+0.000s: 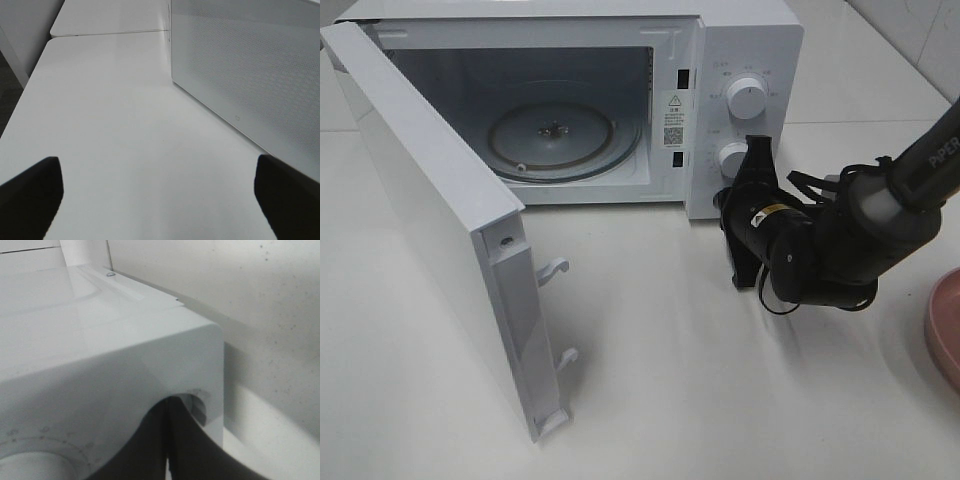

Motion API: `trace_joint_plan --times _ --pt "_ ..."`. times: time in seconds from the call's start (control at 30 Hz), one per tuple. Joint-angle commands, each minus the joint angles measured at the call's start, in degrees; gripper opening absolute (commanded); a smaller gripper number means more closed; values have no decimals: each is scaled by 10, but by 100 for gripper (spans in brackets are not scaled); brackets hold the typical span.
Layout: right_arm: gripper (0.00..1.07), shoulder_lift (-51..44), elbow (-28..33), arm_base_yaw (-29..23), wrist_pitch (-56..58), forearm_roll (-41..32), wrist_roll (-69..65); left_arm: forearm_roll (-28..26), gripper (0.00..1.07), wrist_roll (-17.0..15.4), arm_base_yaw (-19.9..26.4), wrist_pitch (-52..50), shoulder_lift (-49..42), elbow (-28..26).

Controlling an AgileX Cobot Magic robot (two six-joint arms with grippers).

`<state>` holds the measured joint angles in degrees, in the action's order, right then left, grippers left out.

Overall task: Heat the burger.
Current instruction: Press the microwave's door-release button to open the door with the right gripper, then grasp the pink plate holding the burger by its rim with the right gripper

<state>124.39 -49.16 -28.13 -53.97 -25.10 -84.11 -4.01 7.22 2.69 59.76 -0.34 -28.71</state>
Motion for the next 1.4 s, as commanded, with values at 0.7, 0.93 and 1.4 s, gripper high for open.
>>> trace_joint_plan --times 0.7,0.93,1.4 --pt "0 -140 108 19 9 120 -29 -1 96 0 -2 -1 -13 2" --pt "0 -197 143 19 99 150 1 -1 96 0 -2 -1 -13 2" --pt "1 -316 152 19 328 182 191 -1 96 0 -2 -1 -13 2"
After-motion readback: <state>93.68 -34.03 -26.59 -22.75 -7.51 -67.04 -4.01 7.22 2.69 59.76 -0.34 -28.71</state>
